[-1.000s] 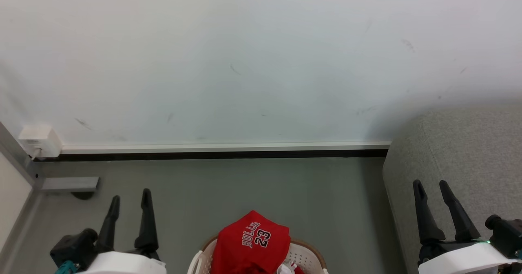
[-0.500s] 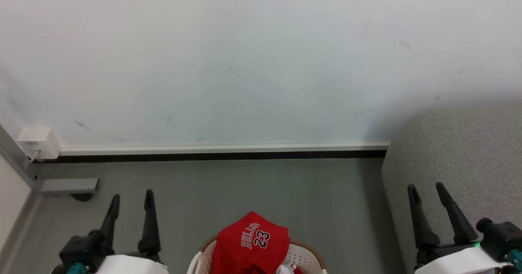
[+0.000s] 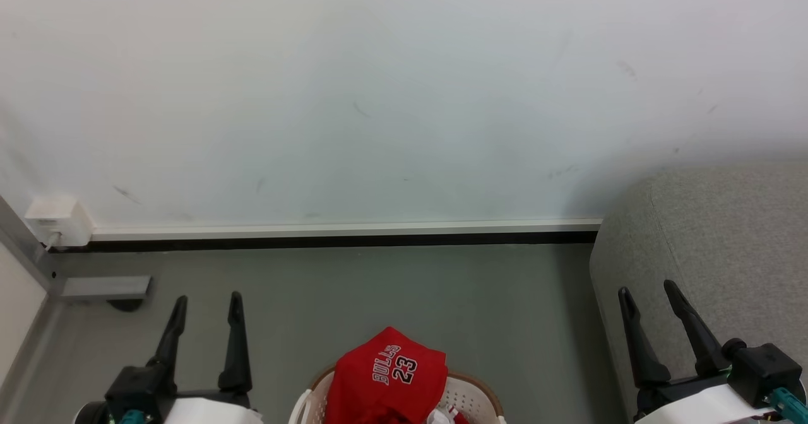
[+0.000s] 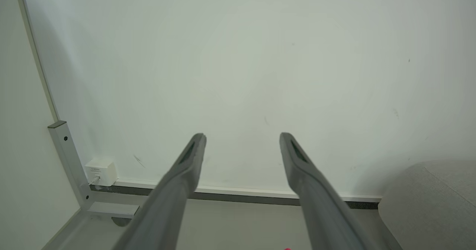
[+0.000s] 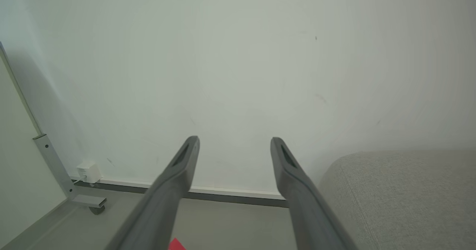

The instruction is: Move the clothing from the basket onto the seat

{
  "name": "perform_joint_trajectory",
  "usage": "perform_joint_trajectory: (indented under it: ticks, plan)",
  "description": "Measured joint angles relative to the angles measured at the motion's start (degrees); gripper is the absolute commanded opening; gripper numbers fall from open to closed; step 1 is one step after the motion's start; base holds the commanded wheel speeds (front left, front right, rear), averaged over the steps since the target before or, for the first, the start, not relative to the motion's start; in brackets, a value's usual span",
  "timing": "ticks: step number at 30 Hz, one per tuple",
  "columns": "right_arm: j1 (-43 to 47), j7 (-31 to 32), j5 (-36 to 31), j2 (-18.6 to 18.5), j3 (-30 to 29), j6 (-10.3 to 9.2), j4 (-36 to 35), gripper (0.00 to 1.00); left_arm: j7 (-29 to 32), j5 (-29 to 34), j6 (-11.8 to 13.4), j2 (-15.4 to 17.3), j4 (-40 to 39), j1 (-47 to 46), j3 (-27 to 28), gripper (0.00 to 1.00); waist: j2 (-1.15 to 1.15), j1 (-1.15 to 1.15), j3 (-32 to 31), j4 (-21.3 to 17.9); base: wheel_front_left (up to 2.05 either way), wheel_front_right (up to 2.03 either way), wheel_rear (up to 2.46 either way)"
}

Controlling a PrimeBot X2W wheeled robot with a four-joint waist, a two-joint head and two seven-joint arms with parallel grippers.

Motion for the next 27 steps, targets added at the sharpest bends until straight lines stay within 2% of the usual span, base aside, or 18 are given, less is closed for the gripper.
perform_joint_trajectory:
  ticks: [11,27]
  plan:
    - [-0.49,-1.00,-3.30,-0.22,0.69,0.00,-0.18,1.00,-1.15,4.41,-0.02,-0.08,0.16,0.00,-0.24,1.00,0.00,0.00,-0.02,-0.11,0.00,0.00,0.00]
    - [-0.53,-1.00,-3.24,-0.20,1.05,0.00,-0.05,1.00,-1.18,4.77,-0.27,-0.21,0.49,-0.02,-0.18,1.00,0.00,0.00,-0.05,0.01,0.00,0.00,0.00]
